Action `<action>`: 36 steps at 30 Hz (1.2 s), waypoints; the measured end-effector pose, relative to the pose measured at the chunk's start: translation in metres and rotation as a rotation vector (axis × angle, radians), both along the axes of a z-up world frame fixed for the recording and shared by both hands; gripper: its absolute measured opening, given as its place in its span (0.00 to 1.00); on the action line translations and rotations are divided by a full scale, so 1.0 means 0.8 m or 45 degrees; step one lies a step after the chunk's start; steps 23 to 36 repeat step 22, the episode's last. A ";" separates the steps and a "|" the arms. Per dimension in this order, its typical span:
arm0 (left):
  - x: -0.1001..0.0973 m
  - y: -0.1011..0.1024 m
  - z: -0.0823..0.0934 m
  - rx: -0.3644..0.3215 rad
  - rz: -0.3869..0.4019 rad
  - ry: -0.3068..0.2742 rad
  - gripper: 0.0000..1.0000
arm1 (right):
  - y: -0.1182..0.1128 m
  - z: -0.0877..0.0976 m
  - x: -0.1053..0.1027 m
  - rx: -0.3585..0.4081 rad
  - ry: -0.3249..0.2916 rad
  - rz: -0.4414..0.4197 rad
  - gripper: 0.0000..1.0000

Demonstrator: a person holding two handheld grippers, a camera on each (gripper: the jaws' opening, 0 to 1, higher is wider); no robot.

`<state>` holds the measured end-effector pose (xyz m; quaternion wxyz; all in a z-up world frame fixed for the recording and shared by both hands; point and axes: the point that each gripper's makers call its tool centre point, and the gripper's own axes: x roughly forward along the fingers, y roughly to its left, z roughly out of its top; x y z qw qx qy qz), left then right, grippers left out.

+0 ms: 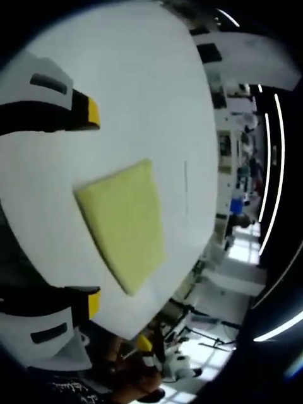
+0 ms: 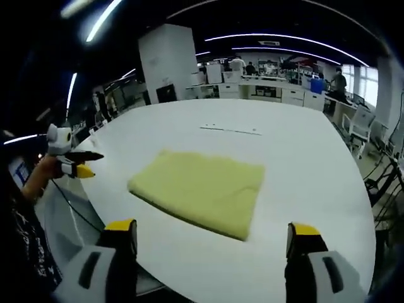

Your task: Fold the garment on the visible template until the final outline fits inside the template.

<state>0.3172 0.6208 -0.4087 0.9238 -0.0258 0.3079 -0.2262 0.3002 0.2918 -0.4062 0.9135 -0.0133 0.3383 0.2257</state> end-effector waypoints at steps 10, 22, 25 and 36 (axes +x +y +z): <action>-0.008 0.007 -0.007 0.021 0.013 0.003 0.99 | -0.011 -0.009 -0.008 0.002 -0.033 -0.030 0.99; -0.009 0.016 -0.013 -0.007 0.044 0.010 0.99 | -0.011 -0.018 -0.008 -0.027 -0.027 -0.032 0.99; -0.009 0.016 -0.013 -0.007 0.044 0.010 0.99 | -0.011 -0.018 -0.008 -0.027 -0.027 -0.032 0.99; -0.009 0.016 -0.013 -0.007 0.044 0.010 0.99 | -0.011 -0.018 -0.008 -0.027 -0.027 -0.032 0.99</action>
